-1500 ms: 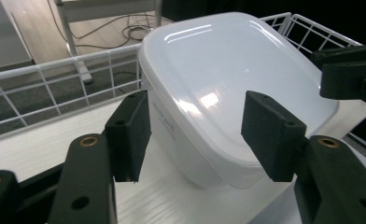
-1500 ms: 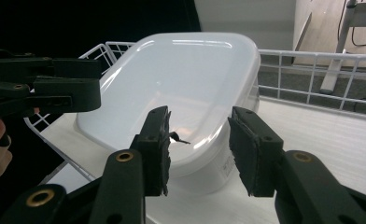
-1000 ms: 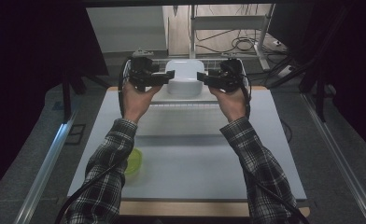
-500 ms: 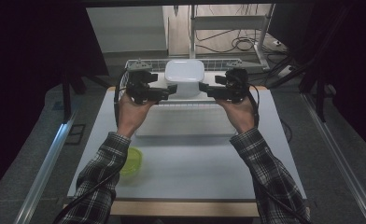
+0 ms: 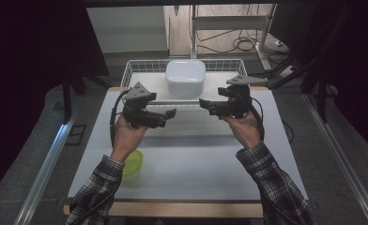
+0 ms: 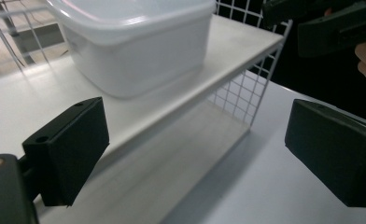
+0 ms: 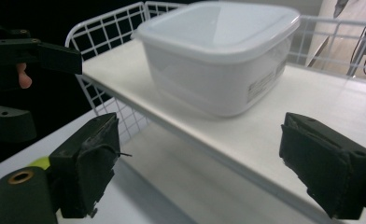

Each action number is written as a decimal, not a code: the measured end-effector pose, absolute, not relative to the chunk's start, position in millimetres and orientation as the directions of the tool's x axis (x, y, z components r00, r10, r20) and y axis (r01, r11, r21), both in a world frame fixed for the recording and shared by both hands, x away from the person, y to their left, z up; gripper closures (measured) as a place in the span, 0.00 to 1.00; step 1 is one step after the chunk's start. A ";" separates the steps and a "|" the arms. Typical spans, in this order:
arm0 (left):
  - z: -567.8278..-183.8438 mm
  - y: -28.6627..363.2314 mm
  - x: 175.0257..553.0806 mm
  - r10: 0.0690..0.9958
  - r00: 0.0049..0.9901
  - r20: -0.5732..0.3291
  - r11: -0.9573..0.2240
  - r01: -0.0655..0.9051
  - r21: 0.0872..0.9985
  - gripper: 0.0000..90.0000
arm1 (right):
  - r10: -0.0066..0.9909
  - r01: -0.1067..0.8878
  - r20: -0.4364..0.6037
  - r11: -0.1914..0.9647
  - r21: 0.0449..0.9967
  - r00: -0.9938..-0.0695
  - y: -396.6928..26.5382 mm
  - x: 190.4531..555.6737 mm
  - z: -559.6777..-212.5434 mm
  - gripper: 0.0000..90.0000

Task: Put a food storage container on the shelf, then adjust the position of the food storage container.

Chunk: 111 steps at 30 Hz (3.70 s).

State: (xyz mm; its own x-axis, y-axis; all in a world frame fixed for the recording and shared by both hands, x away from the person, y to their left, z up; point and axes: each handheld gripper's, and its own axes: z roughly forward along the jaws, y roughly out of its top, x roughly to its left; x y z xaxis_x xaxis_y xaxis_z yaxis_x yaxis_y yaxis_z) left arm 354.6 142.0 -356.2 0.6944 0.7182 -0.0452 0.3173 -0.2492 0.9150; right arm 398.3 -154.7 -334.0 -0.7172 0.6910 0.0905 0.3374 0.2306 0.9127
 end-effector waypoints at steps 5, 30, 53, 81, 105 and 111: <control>-373.7 140.6 341.5 0.700 0.713 -0.043 -0.281 0.330 0.901 0.05 | 0.677 0.335 0.071 0.267 0.904 -0.732 -153.1 390.2 -344.7 0.10; -436.9 146.9 292.7 0.675 0.737 -0.045 -0.332 0.358 0.873 0.04 | 0.623 0.336 0.036 0.372 0.865 -0.781 -170.2 353.5 -409.1 0.01; -486.4 158.6 254.5 0.723 0.688 -0.059 -0.302 0.392 0.869 0.03 | 0.637 0.387 0.085 0.351 0.852 -0.766 -198.1 316.2 -454.7 0.02; -486.9 203.2 244.8 0.797 0.595 -0.107 -0.235 0.468 0.852 0.38 | 0.667 0.449 0.097 0.379 0.809 -0.739 -214.5 302.9 -494.1 0.03; -505.8 293.6 255.2 0.936 0.334 -0.113 -0.123 0.610 0.783 1.00 | 0.658 0.451 0.072 0.429 0.783 -0.750 -208.2 304.6 -501.4 0.05; -517.8 296.3 259.9 0.927 0.341 -0.155 -0.130 0.682 0.719 1.00 | 0.659 0.454 0.068 0.436 0.777 -0.749 -207.9 304.7 -502.1 0.05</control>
